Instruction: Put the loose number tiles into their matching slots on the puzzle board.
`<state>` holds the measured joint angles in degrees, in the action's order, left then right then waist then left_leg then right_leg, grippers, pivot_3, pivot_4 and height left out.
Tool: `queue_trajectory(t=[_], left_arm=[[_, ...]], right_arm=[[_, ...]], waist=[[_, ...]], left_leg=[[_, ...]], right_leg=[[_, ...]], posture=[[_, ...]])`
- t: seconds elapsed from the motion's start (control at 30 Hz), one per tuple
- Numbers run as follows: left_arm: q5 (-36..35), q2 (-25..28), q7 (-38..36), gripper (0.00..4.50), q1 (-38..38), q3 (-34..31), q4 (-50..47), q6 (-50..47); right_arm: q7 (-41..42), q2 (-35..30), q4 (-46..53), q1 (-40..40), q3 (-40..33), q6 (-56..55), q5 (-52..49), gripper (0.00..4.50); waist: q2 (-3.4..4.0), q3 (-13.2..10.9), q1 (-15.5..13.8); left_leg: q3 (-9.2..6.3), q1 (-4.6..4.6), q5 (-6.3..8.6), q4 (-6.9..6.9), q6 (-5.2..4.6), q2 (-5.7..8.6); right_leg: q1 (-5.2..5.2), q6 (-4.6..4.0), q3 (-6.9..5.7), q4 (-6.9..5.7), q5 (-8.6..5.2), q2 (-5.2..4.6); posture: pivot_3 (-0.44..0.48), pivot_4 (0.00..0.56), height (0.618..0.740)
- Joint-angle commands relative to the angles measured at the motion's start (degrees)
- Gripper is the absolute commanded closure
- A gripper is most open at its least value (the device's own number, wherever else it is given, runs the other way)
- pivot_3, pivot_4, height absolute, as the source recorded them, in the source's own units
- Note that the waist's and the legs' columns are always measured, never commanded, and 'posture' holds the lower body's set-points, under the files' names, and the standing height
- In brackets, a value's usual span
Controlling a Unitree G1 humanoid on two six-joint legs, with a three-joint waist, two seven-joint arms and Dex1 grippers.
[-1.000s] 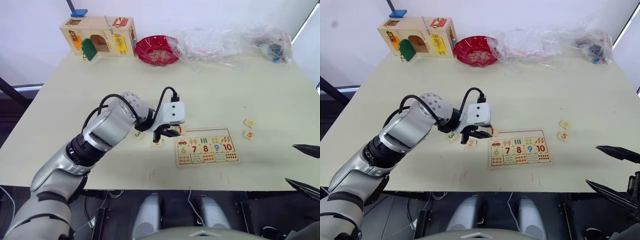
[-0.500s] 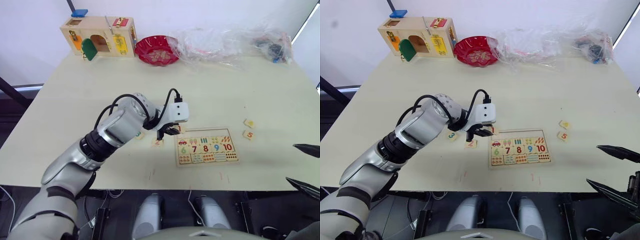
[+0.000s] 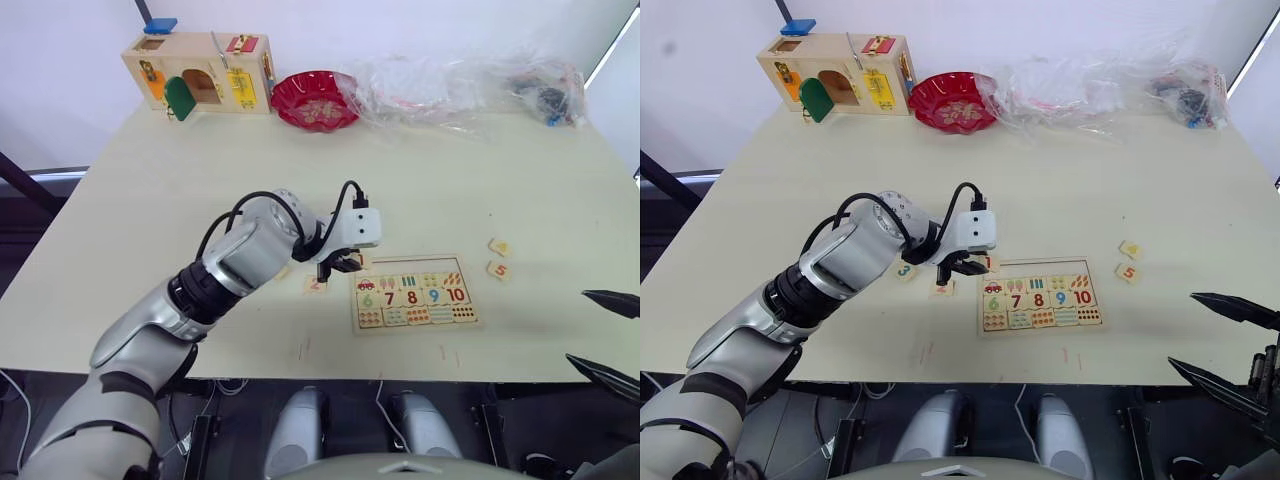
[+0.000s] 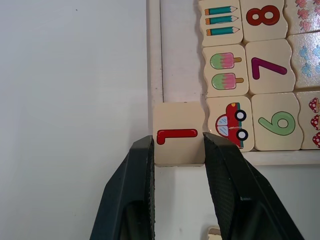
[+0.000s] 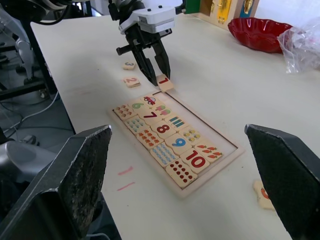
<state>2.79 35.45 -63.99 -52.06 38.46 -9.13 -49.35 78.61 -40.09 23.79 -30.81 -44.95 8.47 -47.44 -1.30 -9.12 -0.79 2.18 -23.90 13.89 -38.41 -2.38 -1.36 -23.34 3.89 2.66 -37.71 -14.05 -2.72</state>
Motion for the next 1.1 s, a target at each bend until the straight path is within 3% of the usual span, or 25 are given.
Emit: queue_trajectory(t=[0.03,1.1], left_arm=[[1.0,-0.3,0.0,3.44,-0.8,-0.1,-0.3,0.7],[2.8,-2.9,-0.2,3.44,-0.5,2.3,3.8,3.1]], right_arm=[[-0.5,0.3,2.0,-0.6,-1.3,-0.7,-0.9,0.00],[-1.9,2.0,4.4,-3.3,-1.9,-0.7,-1.5,0.00]], waist=[[0.00,0.0,0.0],[0.00,0.0,0.0]], left_leg=[[-0.01,0.00,0.00,0.00,0.00,0.00],[-0.01,0.00,0.00,0.00,0.00,0.00]], right_leg=[[0.00,0.00,-0.01,0.00,0.00,0.00],[0.00,-0.01,0.00,0.00,0.00,0.00]], posture=[[0.000,0.150,0.740],[0.000,0.150,0.740]])
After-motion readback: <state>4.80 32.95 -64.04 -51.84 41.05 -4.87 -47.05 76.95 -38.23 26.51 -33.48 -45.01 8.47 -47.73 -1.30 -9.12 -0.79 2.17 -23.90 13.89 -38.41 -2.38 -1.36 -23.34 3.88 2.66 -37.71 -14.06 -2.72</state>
